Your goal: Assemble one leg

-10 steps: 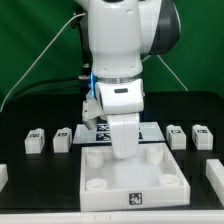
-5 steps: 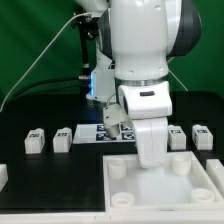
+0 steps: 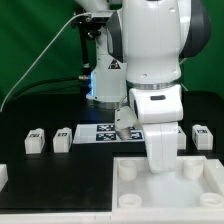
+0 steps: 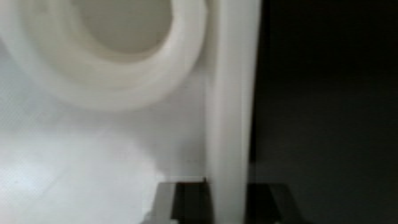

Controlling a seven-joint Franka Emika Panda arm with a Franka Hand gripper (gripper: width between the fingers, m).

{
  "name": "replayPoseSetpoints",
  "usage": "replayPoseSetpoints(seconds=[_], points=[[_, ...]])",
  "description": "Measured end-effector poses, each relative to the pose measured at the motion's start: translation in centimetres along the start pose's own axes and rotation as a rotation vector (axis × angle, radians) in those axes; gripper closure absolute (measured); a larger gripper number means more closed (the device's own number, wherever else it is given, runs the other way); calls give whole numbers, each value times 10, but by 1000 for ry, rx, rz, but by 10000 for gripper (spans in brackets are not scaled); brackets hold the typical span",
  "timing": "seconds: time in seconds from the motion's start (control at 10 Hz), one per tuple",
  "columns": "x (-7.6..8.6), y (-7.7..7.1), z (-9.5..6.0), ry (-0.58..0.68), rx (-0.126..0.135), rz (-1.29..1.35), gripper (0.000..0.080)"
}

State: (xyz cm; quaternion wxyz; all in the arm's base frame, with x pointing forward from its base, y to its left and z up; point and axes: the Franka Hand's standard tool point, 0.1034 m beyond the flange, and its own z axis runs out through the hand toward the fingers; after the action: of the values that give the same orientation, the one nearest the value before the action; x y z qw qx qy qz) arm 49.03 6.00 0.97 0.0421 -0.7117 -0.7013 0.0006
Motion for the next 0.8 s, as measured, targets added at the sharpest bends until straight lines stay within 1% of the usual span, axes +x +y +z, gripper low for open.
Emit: replayPoseSetpoints(seconds=[0.2, 0.3, 0.4, 0.5, 0.6, 0.7, 0.8], points=[[0, 0, 0, 0, -2, 1, 735], [0, 0, 0, 0, -1, 1, 710], [-1, 0, 0, 0, -1, 2, 710], [-1, 0, 0, 0, -1, 2, 527], [-1, 0, 0, 0, -1, 3, 527], [-1, 0, 0, 0, -1, 3, 327], [-2, 0, 0, 0, -1, 4, 211]])
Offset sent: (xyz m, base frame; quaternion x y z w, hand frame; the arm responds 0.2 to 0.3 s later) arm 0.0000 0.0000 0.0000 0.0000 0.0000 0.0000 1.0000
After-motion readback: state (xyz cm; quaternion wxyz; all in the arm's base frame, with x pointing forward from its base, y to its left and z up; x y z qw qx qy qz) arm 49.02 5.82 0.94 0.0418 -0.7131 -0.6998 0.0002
